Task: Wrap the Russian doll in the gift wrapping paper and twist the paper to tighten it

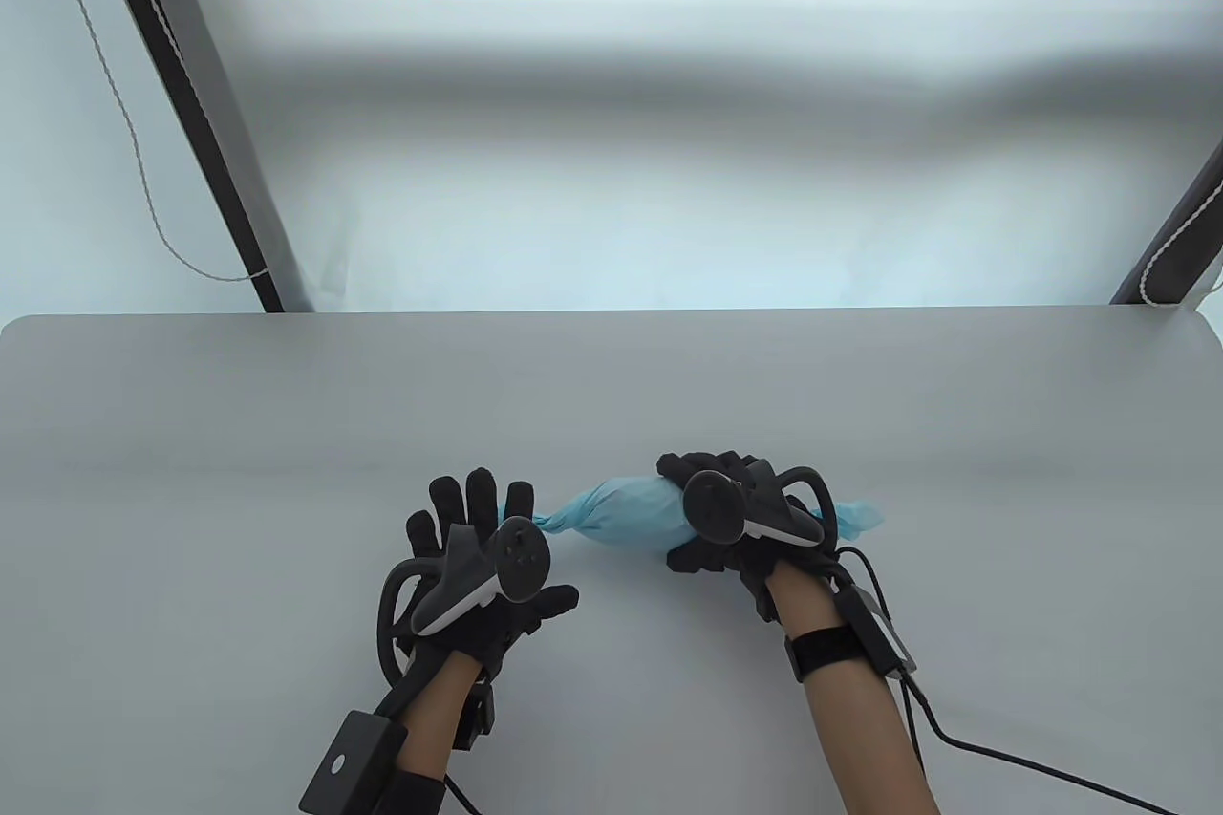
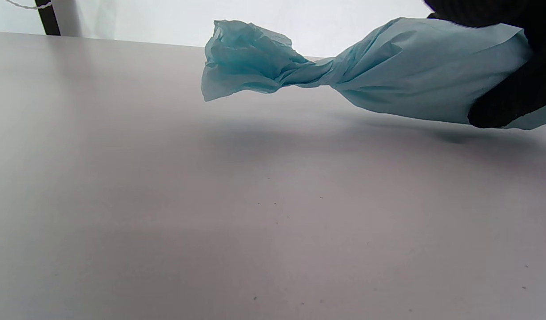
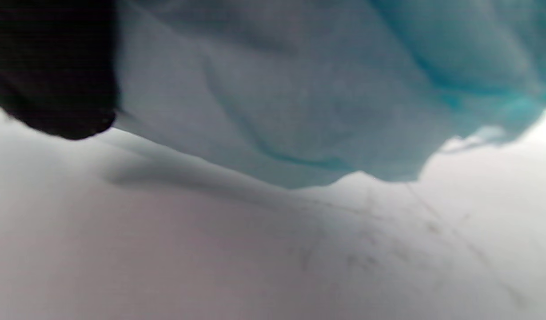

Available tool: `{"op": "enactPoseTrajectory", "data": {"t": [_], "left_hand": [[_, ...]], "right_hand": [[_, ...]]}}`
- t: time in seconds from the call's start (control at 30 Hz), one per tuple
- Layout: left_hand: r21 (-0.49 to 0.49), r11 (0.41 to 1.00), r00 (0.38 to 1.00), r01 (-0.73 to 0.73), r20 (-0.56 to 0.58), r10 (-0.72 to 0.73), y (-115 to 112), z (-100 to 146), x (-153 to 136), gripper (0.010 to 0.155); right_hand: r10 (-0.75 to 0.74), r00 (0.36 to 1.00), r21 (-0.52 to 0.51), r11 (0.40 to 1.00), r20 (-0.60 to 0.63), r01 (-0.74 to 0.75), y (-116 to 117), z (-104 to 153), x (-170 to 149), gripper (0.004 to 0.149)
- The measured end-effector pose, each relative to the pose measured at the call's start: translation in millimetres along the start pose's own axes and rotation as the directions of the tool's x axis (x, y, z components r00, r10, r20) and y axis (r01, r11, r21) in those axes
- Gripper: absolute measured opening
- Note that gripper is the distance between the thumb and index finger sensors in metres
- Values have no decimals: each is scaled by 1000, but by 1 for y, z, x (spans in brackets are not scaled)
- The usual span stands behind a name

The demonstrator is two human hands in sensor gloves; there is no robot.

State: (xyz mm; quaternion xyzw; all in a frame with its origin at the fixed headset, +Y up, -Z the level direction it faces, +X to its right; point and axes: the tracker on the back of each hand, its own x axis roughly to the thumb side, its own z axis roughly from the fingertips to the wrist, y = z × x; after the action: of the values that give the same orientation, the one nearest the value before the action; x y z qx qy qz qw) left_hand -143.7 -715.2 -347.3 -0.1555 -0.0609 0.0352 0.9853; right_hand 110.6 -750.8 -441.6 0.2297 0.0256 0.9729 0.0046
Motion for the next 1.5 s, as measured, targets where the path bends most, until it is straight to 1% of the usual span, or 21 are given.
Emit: {"op": "enactPoseTrajectory", "data": {"t": [0.07,0.13,0.27,0.33,0.37,0.43,0.5,0.53,0.6,0.63,0.67,0.7,0.73,0.8,0.9,1.0,1.07,1.13,1.23,1.33,1.5], "left_hand": [[-11,1000,1000,2,-11,-2,-1,-1,-1,110],[-14,1000,1000,2,-16,-2,-2,-2,-2,110],[-29,999,1000,14,-10,-15,-4,-3,0,110],[-32,999,1000,24,-6,-24,-4,-3,2,109],[-35,999,999,32,-9,-32,-4,-2,3,109],[-20,999,999,34,-4,-34,-3,0,5,109],[-24,999,999,36,1,-36,-2,2,7,108],[-22,999,999,37,3,-37,-2,2,8,108],[-21,999,999,43,3,-43,-2,2,8,108],[-23,999,999,45,1,-45,-2,2,8,108],[-25,999,999,48,0,-48,-2,2,8,107],[-26,998,999,52,-3,-52,-2,3,9,107],[-24,998,999,54,-4,-54,-1,3,9,107],[-14,998,999,53,-1,-53,1,3,9,106],[2,999,999,42,7,-43,0,3,10,103],[37,999,1000,30,-4,-30,1,3,10,101],[34,999,1000,30,-1,-30,2,3,10,101],[33,999,1000,31,-4,-31,2,3,10,101],[25,999,1000,25,-7,-25,2,2,9,100],[13,1000,1000,19,-14,-19,1,1,7,100],[6,999,999,38,-23,-38,0,1,6,100]], "right_hand": [[7,1000,-10,1000,18,-6,2,-3,1,109],[19,999,9,1000,30,-19,1,-5,3,109],[133,989,62,989,60,-136,-2,-5,13,111],[180,981,55,981,72,-184,-6,-3,16,115],[178,981,53,982,73,-182,-12,0,16,118],[132,989,24,991,70,-134,-27,11,17,121],[113,991,-27,993,69,-111,-49,30,17,120],[109,992,-51,993,60,-106,-60,42,16,117],[104,994,-92,991,17,-102,-75,67,12,110],[98,995,-111,989,-4,-98,-78,77,10,108],[80,996,-142,986,-40,-85,-81,95,6,105],[59,995,-162,984,-76,-71,-80,111,2,100],[47,994,-166,984,-98,-63,-78,120,-1,97],[28,987,-158,986,-156,-53,-69,146,-13,95],[29,975,-115,992,-221,-56,-51,164,-32,94],[29,963,-74,996,-267,-51,-36,169,-48,97],[14,957,-66,997,-291,-34,-27,168,-56,99],[9,953,-11,1000,-303,-13,-25,166,-63,100],[-21,950,-35,999,-313,10,-21,166,-68,101],[-25,946,-12,1000,-323,22,-18,167,-72,102],[-30,943,-12,1000,-333,28,-17,168,-72,101]]}}
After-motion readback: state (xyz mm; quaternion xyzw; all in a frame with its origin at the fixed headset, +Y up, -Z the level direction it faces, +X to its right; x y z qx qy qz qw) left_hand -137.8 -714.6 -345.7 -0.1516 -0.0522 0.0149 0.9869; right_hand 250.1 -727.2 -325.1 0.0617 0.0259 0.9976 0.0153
